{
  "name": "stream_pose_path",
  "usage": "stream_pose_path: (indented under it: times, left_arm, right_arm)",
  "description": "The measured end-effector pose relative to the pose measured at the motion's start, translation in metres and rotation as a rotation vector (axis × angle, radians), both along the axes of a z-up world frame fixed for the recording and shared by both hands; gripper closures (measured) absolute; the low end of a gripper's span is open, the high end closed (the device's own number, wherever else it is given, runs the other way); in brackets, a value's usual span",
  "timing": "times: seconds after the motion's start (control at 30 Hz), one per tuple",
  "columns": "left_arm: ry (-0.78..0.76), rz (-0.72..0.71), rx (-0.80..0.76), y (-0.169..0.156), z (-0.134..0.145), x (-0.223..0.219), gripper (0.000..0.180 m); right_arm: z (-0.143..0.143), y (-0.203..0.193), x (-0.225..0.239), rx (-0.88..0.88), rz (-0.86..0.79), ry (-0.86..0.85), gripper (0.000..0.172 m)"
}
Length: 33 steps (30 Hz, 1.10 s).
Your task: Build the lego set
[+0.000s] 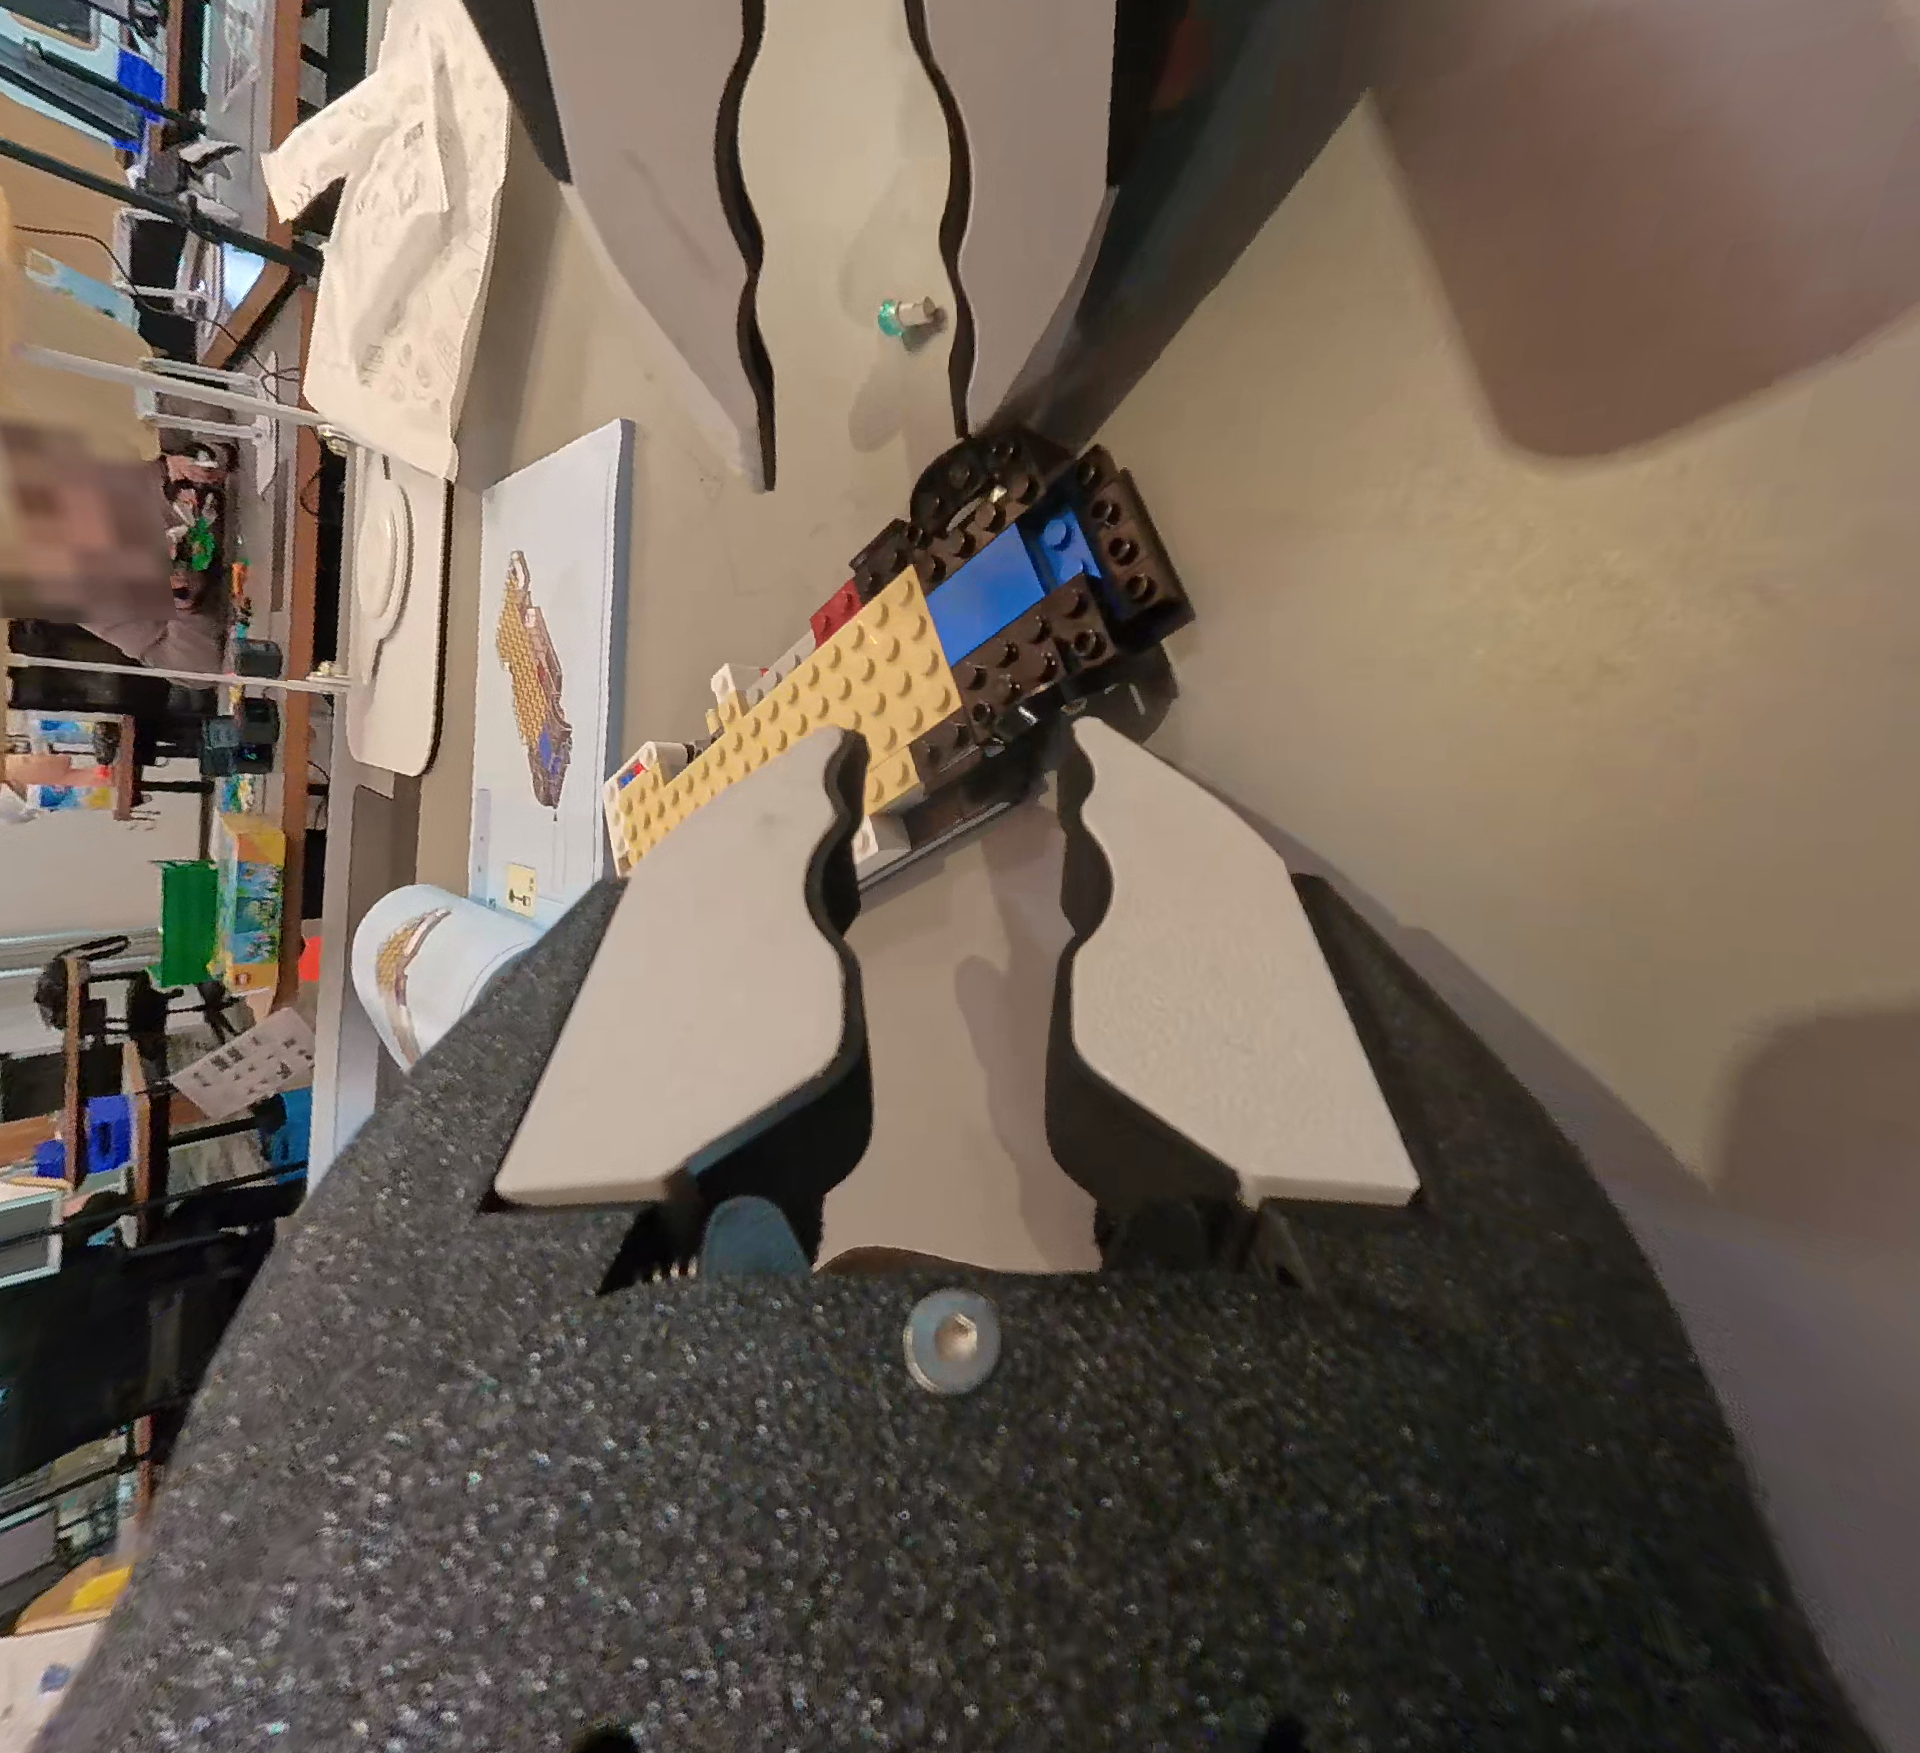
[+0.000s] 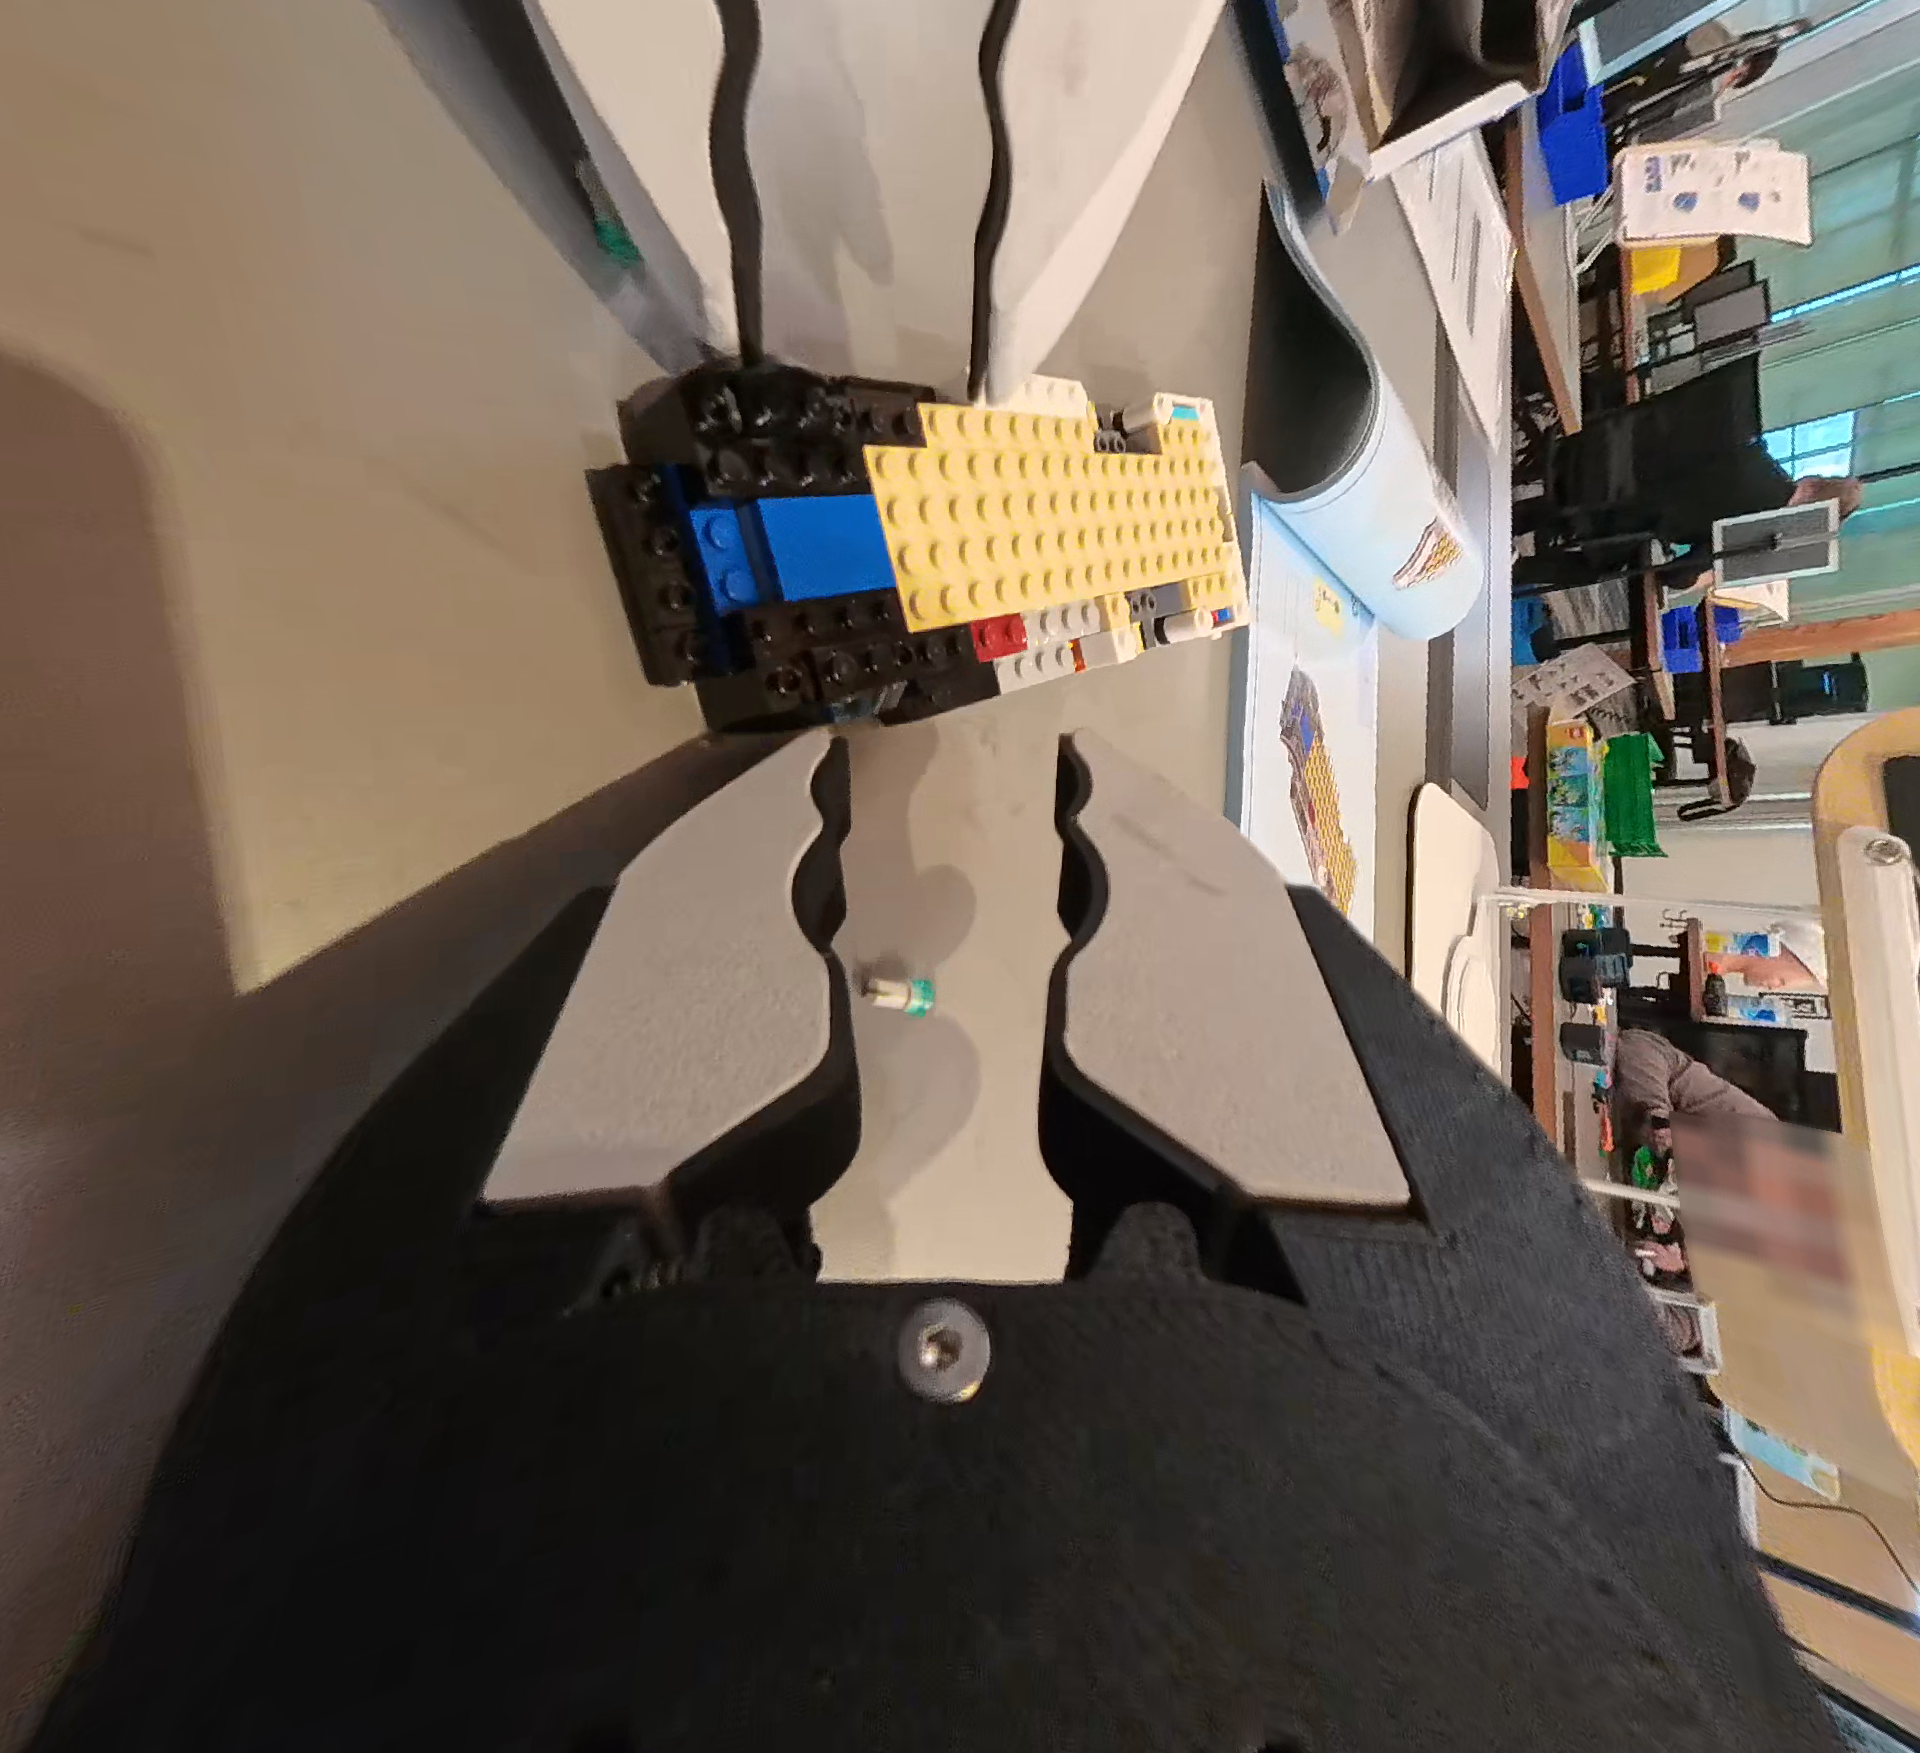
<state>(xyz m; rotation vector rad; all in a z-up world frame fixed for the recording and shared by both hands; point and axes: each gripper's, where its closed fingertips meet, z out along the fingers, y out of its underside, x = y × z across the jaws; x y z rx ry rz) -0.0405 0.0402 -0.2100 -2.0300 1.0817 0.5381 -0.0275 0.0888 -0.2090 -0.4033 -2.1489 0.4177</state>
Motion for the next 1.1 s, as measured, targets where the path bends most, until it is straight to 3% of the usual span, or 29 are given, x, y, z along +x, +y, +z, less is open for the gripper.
stream_pose_path:
  times: [0.03, 0.27, 0.47, 0.67, 0.77, 1.0, 1.1]
  left_arm:
    - [0.011, -0.005, 0.001, 0.001, -0.001, -0.001, 0.145]
    - [0.065, -0.098, 0.063, 0.005, -0.001, -0.001, 0.152]
    - [0.037, -0.131, 0.157, 0.009, 0.012, 0.002, 0.173]
    - [0.086, -0.138, 0.121, 0.011, -0.004, -0.002, 0.173]
    - [0.131, -0.158, 0.147, 0.011, -0.004, -0.001, 0.174]
    - [0.266, -0.233, 0.209, 0.013, -0.002, 0.003, 0.161]
    - [0.316, -0.25, 0.229, 0.016, -0.001, 0.003, 0.166]
  right_arm:
    - [0.0, -0.001, -0.001, 0.003, 0.005, 0.006, 0.134]
    - [0.014, -0.001, -0.005, -0.033, 0.01, 0.072, 0.137]
    - [0.034, -0.002, -0.006, -0.083, 0.018, 0.104, 0.138]
    - [0.024, 0.006, -0.002, -0.042, 0.001, 0.07, 0.138]
    - [0.016, 0.016, -0.001, 0.048, -0.006, 0.057, 0.138]
    - [0.0, 0.016, -0.004, 0.074, 0.016, 0.033, 0.138]
    - [-0.002, 0.013, -0.006, 0.084, 0.025, 0.035, 0.139]
